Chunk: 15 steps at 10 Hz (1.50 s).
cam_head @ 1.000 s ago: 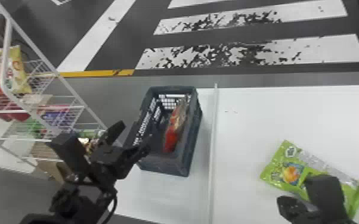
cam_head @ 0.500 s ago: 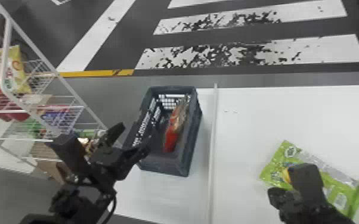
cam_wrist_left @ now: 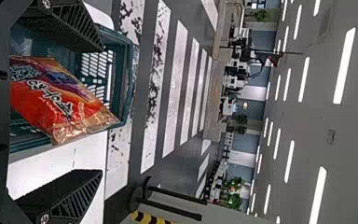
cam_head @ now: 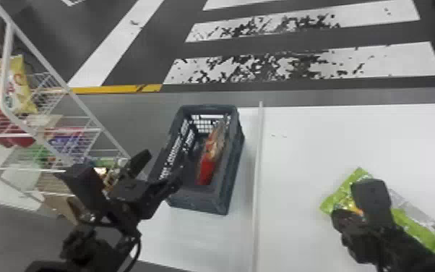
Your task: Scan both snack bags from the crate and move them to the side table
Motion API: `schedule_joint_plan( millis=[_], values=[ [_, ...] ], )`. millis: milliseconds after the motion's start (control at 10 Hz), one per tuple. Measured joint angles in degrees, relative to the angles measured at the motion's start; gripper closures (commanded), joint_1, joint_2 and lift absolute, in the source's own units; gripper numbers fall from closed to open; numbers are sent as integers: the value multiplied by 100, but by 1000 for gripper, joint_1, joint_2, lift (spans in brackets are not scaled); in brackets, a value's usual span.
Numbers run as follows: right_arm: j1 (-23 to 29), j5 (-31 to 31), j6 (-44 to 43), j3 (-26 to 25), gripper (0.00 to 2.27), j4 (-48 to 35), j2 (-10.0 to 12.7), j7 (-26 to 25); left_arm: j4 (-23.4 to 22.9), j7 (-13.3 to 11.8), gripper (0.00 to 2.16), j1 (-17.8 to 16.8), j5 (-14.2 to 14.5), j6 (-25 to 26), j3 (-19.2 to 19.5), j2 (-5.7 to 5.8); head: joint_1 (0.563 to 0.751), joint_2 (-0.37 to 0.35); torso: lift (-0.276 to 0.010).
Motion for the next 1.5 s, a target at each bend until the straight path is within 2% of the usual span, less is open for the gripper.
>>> schedule_joint_plan(
  millis=[400,800,1000,1500],
  values=[
    [-398,-19,-103,-359,2246,499,166,-139,-7,-7,70,9,-8,-11,-7,2,695,350,-29],
    [-540,-175,-57,-860,2246,587,145,-137,-9,-14,70,11,-8,-19,-17,6,695,287,-29],
    [-412,-234,-61,-1002,2246,502,116,-122,-9,-15,70,10,-8,-23,-19,6,695,270,-29],
    [335,-443,413,-1195,2246,-928,-24,-122,48,-15,70,-57,-6,-28,-78,33,695,275,-29]
  ],
)
